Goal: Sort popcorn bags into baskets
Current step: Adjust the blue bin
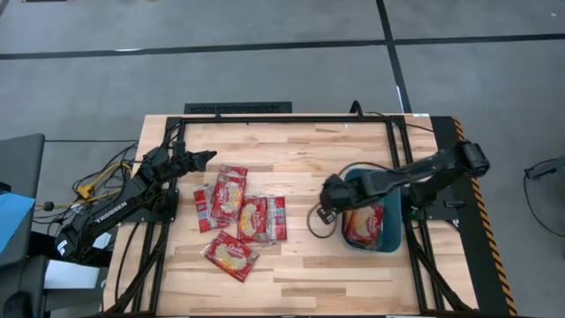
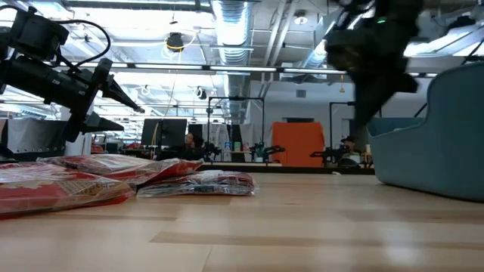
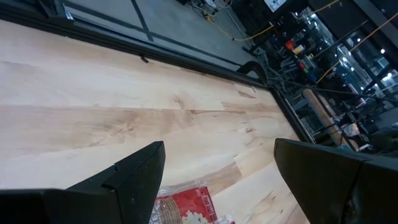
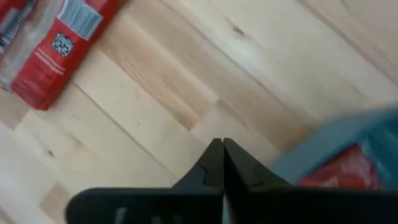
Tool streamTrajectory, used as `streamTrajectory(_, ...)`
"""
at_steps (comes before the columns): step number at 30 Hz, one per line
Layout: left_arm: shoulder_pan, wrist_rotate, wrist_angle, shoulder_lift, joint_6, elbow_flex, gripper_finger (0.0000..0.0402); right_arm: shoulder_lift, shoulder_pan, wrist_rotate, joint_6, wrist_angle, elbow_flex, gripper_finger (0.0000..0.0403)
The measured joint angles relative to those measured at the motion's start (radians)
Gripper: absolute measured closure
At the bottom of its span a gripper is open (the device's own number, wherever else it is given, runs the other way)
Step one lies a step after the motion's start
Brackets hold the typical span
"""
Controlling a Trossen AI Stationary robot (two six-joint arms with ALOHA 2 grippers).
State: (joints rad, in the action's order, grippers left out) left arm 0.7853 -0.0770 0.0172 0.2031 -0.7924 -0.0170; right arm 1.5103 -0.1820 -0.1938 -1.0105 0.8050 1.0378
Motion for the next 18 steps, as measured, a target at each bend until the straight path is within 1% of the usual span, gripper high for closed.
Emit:
streamTrajectory(2,0.0,0.001,0.0,0.0,-0.007,0.0,0.0111,0.057,0.017,0.022,0.058,0.052,0.045,0.0395)
streamTrajectory(4,0.0,0.001,0.0,0.0,-0.008,0.0,0.0111,0.112,0.029,0.042,0.082,0.132,0.078,0.0387)
streamTrajectory(7,0.0,0.001,0.0,0.0,-0.009,0.0,0.0111,0.175,0.021,0.08,0.086,0.291,0.11,0.0371)
streamTrajectory(10,0.0,0.002,0.0,0.0,-0.009,0.0,0.0111,0.203,-0.006,0.103,0.077,0.409,0.115,0.0369)
streamTrajectory(13,0.0,0.006,0.0,0.0,-0.009,0.0,0.0111,0.204,-0.033,0.115,0.071,0.437,0.116,0.0382)
streamTrajectory(16,0.0,0.012,-0.001,0.0,-0.005,0.0,0.0111,0.189,-0.053,0.114,0.062,0.419,0.116,0.0392)
streamTrajectory(18,0.0,0.012,-0.001,0.0,-0.004,0.0,0.0111,0.175,-0.061,0.112,0.061,0.393,0.114,0.0393)
